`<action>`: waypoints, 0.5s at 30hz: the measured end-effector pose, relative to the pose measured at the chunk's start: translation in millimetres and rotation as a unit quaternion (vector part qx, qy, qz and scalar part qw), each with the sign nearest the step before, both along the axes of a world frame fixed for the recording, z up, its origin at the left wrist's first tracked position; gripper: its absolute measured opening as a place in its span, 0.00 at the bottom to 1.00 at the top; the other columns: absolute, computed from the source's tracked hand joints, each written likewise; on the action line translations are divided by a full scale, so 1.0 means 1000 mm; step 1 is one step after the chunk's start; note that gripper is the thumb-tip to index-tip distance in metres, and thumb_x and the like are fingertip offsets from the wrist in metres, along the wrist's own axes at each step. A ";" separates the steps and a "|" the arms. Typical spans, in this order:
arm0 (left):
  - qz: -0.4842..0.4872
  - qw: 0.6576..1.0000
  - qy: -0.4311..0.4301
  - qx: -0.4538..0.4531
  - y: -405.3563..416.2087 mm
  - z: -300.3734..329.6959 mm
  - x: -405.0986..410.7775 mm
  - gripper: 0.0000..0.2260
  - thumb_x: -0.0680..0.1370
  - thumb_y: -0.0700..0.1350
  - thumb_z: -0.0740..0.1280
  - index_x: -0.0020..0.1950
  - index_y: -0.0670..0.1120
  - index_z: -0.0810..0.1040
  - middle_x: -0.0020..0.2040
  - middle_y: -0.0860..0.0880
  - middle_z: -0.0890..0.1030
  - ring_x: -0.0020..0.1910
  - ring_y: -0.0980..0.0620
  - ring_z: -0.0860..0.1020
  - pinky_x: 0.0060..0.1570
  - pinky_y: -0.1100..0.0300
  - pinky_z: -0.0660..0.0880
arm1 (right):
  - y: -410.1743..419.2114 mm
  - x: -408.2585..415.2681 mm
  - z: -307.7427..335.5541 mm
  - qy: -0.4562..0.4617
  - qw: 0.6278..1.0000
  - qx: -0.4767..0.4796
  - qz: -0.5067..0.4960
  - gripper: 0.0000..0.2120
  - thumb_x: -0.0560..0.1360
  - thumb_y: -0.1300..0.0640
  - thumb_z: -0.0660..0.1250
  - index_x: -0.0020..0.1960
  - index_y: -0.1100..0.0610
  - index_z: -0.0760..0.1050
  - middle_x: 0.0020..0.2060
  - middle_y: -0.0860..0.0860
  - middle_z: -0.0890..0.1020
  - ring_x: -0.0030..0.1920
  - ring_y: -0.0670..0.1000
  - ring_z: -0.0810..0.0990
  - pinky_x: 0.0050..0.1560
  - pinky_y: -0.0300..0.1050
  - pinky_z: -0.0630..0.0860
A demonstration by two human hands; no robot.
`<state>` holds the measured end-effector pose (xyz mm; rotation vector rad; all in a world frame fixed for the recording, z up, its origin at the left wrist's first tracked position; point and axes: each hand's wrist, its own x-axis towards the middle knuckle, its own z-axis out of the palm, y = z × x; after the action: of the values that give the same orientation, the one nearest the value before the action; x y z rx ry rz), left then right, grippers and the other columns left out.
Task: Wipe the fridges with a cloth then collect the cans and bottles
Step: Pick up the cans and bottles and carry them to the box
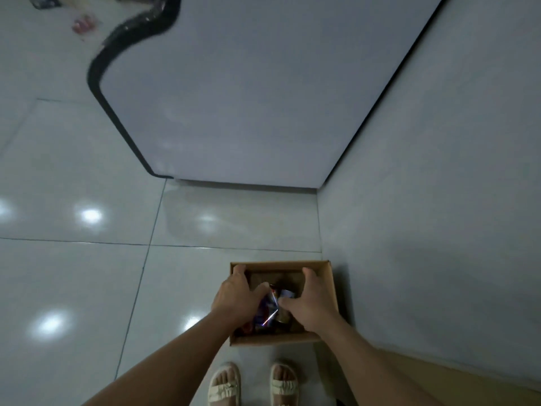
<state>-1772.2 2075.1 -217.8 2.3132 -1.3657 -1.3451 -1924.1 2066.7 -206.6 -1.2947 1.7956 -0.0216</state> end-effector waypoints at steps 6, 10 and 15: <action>0.024 0.998 0.014 -0.056 0.015 0.118 0.033 0.29 0.76 0.56 0.64 0.71 0.45 0.60 0.68 0.43 0.71 0.65 0.44 0.71 0.59 0.52 0.70 | 0.013 0.024 0.111 -0.030 0.998 -0.058 0.018 0.41 0.70 0.49 0.72 0.75 0.55 0.54 0.70 0.54 0.64 0.67 0.53 0.67 0.60 0.38 0.64; 0.058 0.993 0.015 -0.105 0.025 0.191 0.054 0.28 0.76 0.56 0.64 0.71 0.46 0.61 0.68 0.43 0.71 0.64 0.45 0.72 0.58 0.52 0.71 | 0.014 0.034 0.177 -0.039 0.993 -0.107 0.042 0.39 0.71 0.47 0.70 0.75 0.53 0.54 0.71 0.53 0.62 0.68 0.52 0.66 0.61 0.40 0.64; 0.112 0.980 0.014 -0.167 0.051 0.270 0.078 0.28 0.76 0.54 0.65 0.71 0.46 0.61 0.69 0.43 0.70 0.66 0.45 0.71 0.63 0.49 0.70 | 0.016 0.050 0.249 -0.063 0.980 -0.162 0.096 0.39 0.72 0.46 0.70 0.75 0.52 0.53 0.73 0.52 0.61 0.70 0.53 0.64 0.63 0.43 0.64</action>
<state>-1693.9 2126.4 52.6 2.1377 -1.1742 -0.9926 -1873.9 2082.8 42.2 -1.6554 1.5954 -0.2939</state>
